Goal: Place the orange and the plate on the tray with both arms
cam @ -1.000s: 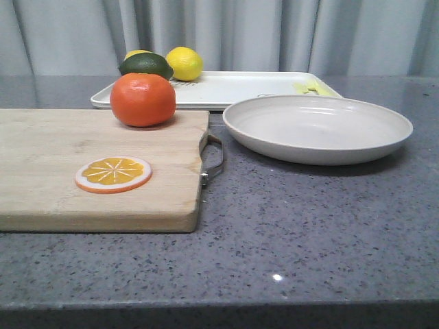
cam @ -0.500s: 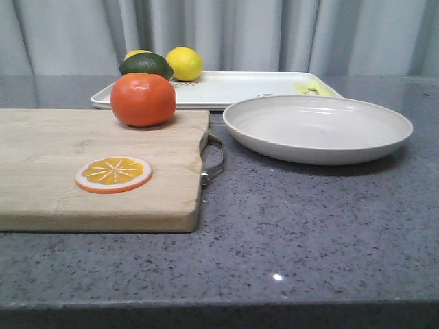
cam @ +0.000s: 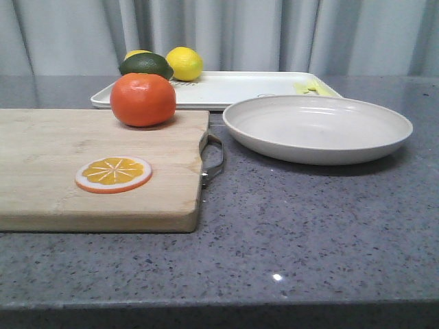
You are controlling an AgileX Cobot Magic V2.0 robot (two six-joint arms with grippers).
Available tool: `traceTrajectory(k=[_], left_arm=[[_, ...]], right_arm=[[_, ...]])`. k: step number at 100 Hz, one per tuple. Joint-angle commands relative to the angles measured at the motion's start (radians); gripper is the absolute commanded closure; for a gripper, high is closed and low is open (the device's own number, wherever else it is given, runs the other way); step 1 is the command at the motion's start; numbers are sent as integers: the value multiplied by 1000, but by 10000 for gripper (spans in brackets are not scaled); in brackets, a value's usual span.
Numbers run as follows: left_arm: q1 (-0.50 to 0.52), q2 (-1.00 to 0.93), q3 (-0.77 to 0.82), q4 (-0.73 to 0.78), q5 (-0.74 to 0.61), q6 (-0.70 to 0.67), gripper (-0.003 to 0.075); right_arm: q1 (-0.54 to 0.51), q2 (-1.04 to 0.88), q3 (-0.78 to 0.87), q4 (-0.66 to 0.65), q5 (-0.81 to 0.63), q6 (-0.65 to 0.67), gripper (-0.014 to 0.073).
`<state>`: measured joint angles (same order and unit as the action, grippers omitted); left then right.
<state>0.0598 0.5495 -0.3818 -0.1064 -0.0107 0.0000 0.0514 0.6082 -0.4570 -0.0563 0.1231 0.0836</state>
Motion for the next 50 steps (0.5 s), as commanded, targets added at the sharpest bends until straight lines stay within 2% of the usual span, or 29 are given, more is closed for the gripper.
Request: traceTrajectory(k=[1, 27, 36, 50], left_arm=[[-2, 8, -34, -2, -88, 0, 741], [-2, 8, -34, -2, -95, 0, 720], [-2, 8, -34, -2, -95, 0, 624], [-2, 8, -36, -2, -97, 0, 402]], right_arm=[[-5, 5, -37, -11, -69, -4, 660], [-5, 5, -37, -11, -65, -4, 660], [-5, 5, -37, -11, -68, -4, 660], [-5, 5, -37, -11, -70, -4, 660]])
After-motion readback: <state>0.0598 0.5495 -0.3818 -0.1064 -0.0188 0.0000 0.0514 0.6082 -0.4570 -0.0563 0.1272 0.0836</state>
